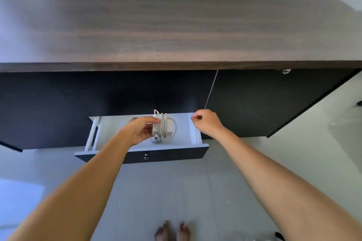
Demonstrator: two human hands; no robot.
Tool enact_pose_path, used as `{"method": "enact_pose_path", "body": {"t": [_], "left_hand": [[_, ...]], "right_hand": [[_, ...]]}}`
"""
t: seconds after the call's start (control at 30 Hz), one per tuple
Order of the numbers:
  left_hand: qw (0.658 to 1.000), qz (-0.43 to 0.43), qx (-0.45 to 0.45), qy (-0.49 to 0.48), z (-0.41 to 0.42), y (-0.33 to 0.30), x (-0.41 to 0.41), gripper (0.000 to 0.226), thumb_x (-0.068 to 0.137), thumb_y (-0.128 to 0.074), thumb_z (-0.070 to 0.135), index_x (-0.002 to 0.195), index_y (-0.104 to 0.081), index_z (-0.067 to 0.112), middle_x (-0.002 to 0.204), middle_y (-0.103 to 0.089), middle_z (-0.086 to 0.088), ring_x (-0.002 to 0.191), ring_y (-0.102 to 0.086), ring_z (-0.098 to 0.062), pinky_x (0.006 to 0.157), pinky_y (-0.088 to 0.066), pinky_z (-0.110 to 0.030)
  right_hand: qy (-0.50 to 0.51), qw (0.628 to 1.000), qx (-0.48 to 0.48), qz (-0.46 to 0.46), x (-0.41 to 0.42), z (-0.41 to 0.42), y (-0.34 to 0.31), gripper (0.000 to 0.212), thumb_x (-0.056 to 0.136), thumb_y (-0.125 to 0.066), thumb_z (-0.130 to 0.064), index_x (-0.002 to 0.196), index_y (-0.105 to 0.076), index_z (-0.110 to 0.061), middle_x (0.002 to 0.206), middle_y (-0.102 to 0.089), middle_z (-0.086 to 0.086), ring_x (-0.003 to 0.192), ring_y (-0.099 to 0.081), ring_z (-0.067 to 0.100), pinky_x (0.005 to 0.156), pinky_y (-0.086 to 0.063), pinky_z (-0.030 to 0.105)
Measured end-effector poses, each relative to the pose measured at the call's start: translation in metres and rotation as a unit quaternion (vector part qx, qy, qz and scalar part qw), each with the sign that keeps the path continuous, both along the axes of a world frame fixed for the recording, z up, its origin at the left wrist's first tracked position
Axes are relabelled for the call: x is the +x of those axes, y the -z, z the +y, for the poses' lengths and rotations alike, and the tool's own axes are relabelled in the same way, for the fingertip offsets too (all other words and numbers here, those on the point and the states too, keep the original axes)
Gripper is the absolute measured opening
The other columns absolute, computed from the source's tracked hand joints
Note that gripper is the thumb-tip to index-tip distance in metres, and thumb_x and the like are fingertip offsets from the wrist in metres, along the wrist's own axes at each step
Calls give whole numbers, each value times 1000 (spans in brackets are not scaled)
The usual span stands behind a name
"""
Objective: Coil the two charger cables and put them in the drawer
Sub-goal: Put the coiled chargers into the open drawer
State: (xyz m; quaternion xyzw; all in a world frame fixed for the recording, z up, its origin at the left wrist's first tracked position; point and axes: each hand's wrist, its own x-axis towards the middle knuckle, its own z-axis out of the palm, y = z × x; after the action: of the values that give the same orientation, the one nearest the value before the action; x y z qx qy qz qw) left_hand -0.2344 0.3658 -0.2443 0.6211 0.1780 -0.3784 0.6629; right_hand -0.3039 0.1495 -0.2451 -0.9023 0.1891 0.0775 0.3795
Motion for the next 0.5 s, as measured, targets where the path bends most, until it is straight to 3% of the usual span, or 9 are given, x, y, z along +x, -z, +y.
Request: {"method": "enact_pose_path", "body": {"t": [0.07,0.17,0.37,0.5], "left_hand": [[1000,14,3,-24,-4,28,2,16,84,-63,-1,99,-61,-4,84,-69,-18,74,-66,-27,72,-57,-36],[998,26,8,-58,-11,70,7,22,83,-64,0,104,-60,-5,90,-67,-18,76,-67,-26,66,-57,-35],[994,31,17,-105,-24,155,24,20,80,-66,2,100,-61,-1,94,-67,-16,76,-68,-25,59,-57,-31],[993,23,30,-116,-38,202,39,26,78,-67,1,104,-60,0,92,-65,-16,76,-67,-26,58,-58,-33]], "right_hand": [[8,1000,-1,18,0,-5,29,25,92,-49,-17,96,-70,-5,102,-68,4,96,-63,21,83,-51,31],[9,999,-7,41,-1,-11,73,24,91,-50,-17,98,-71,-10,106,-69,1,99,-62,20,82,-49,26],[17,998,-41,50,-6,-19,166,23,89,-51,-16,103,-69,-12,112,-62,5,99,-60,23,81,-51,31],[0,994,-105,30,-10,-21,220,30,93,-52,-26,120,-62,-14,126,-53,4,116,-52,23,85,-49,32]]}}
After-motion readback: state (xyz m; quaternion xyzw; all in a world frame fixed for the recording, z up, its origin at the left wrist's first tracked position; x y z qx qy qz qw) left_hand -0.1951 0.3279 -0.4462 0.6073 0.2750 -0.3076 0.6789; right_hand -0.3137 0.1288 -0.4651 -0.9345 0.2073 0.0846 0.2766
